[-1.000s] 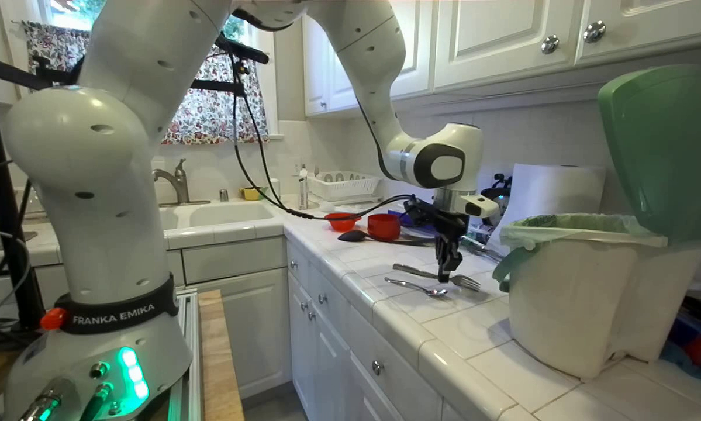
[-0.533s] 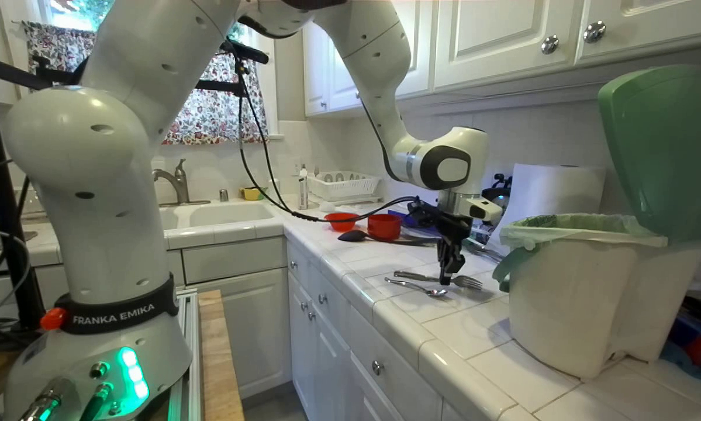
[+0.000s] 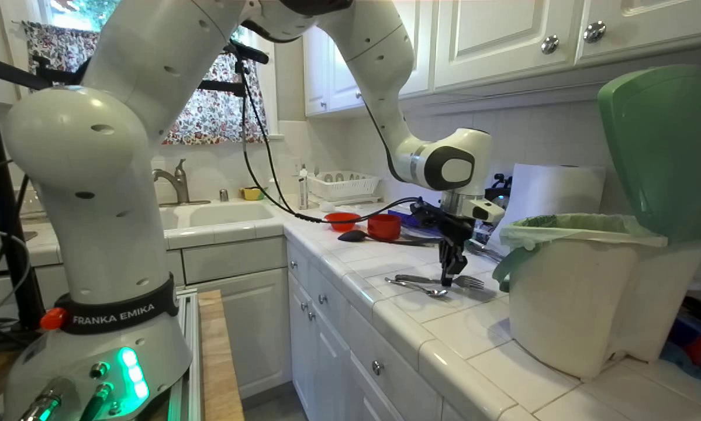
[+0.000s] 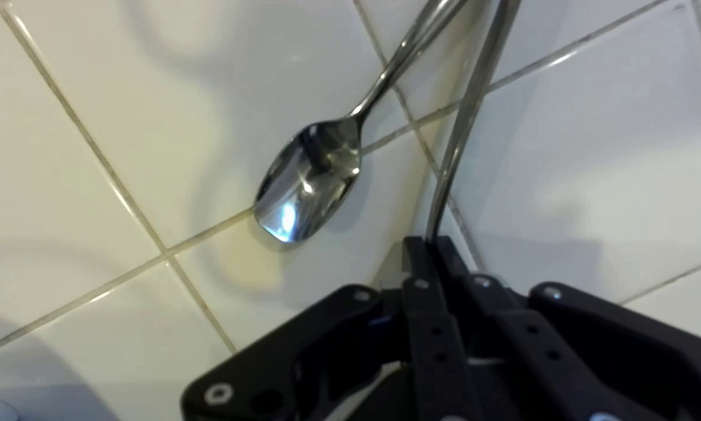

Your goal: Use the fork to open the bin

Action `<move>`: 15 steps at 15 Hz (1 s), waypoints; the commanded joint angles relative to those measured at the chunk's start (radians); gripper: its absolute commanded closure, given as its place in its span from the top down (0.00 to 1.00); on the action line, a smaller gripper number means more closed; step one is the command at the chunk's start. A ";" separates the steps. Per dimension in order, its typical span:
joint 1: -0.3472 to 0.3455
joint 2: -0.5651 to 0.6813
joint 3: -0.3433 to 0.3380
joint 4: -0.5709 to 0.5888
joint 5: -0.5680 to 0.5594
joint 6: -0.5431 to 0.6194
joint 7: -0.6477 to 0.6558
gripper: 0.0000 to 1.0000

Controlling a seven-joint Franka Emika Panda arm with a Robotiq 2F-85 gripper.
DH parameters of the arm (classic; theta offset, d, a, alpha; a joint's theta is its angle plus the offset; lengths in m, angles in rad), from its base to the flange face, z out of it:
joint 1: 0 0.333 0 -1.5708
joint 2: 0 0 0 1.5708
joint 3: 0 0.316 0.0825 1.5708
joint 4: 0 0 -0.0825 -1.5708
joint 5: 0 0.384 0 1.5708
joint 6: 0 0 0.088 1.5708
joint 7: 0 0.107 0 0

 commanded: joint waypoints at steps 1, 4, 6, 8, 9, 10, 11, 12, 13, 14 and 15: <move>0.014 0.038 -0.017 0.040 0.011 -0.029 -0.016 0.31; 0.018 0.044 -0.023 0.044 0.008 -0.033 -0.015 0.49; 0.021 0.044 -0.024 0.044 0.006 -0.032 -0.013 0.63; 0.030 0.038 -0.026 0.040 -0.001 -0.031 -0.010 0.77; 0.036 0.034 -0.029 0.037 -0.007 -0.030 -0.007 0.84; 0.045 0.028 -0.033 0.033 -0.014 -0.031 -0.004 0.92; 0.056 0.021 -0.038 0.028 -0.025 -0.029 0.000 0.98; 0.063 0.017 -0.040 0.024 -0.030 -0.030 -0.001 1.00; 0.073 0.011 -0.043 0.020 -0.037 -0.029 0.001 1.00; 0.085 0.004 -0.047 0.015 -0.044 -0.030 0.003 1.00; 0.093 -0.002 -0.047 0.012 -0.048 -0.032 0.000 1.00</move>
